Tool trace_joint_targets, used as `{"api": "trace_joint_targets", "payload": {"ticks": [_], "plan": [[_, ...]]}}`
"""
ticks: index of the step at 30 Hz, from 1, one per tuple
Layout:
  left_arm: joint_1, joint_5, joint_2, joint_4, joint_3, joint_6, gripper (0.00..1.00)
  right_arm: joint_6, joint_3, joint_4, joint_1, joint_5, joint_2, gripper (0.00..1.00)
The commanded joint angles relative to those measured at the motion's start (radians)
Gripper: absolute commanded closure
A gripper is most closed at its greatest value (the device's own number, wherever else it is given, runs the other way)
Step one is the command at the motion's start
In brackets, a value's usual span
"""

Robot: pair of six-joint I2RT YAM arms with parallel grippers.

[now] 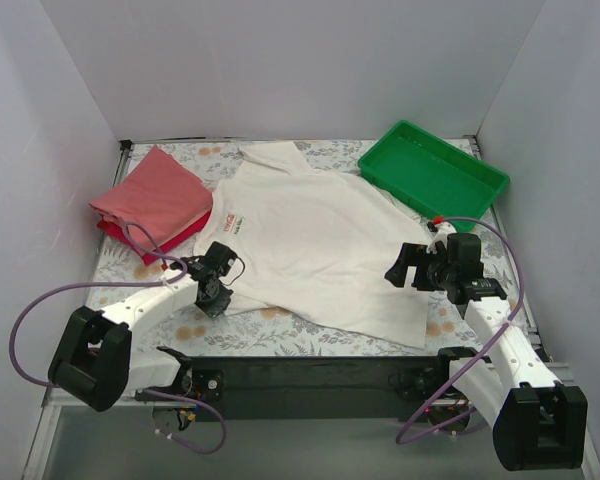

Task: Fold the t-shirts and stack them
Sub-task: Flatten the tshirt out

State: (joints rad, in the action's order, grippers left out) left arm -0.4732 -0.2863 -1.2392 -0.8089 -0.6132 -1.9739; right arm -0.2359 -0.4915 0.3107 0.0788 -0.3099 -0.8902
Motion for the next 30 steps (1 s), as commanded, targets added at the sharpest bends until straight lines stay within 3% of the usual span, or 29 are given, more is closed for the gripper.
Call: {"api": "trace_joint_targets", "payload": {"ticks": [1,8,12,19,30], "plan": [[0.005,-0.048,-0.009,-0.027,-0.057,-0.008,1.0,0.012,0.014,-0.03,-0.004,-0.006,-0.004,0.02],[-0.007,0.019,0.147,-0.194,-0.081,0.018,1.0,0.012,0.021,-0.03,-0.004,-0.018,-0.012,0.02],[-0.01,-0.043,0.181,-0.28,-0.175,0.07,1.0,0.01,0.021,-0.03,-0.004,-0.017,-0.033,0.02],[-0.015,0.05,0.014,-0.124,-0.258,0.242,1.0,0.014,0.016,-0.032,-0.005,-0.014,-0.049,0.02],[-0.031,-0.02,-0.39,0.025,-0.511,0.326,1.0,0.017,0.016,-0.033,-0.004,0.002,-0.065,0.02]]}}
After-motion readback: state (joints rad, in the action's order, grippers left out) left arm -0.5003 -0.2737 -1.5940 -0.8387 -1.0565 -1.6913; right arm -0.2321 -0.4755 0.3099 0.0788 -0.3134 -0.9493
